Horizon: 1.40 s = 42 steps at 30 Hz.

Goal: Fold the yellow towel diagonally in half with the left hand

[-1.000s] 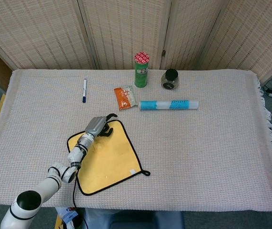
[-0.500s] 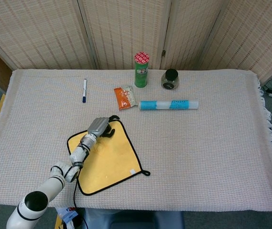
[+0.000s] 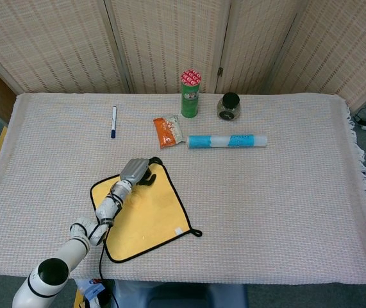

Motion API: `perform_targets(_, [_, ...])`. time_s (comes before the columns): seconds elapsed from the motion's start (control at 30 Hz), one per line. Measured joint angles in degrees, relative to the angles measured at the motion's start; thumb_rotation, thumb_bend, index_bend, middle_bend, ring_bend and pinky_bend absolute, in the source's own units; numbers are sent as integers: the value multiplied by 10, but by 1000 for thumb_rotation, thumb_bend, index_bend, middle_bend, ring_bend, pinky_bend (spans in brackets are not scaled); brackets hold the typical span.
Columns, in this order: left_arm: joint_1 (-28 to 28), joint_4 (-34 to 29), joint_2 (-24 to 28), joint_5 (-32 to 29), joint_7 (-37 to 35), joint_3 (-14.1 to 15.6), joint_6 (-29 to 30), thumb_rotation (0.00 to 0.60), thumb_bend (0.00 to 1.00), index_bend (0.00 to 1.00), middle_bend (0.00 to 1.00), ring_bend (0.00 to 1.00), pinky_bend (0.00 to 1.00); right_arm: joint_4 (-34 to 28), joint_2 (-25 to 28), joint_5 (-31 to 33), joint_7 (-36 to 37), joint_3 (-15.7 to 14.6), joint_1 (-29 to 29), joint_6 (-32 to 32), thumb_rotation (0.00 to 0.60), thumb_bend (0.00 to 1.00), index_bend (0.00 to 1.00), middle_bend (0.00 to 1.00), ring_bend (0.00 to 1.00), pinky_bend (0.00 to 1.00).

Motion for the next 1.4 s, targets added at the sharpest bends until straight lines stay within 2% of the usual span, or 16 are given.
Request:
perform_targets(0.67, [20,9,-4,2,38,3,75,600,577,566,1000,1000,1000,-10,3,-13,-5,-4,0,1,600,242,0,0,0,0])
perform_targets(0.87, [30,-2,0,7,54,7,110,600,577,591,1000,1000,1000,-14,4,-20,-11,-5,2,1,600,242,0,0,0,0])
perform_targets(1.17, [60,-57,15,11,126,10,175,600,578,606,1000,1000,1000,-21,5,-36,-16,-9,-1,18,600,242,0,0,0,0])
perform_targets(1.4, [109,-173,47,12,232,17,240,600,580,611,1000,1000,1000,-24,7,-58,-15,-14,-6,37,600,243,0,0,0,0])
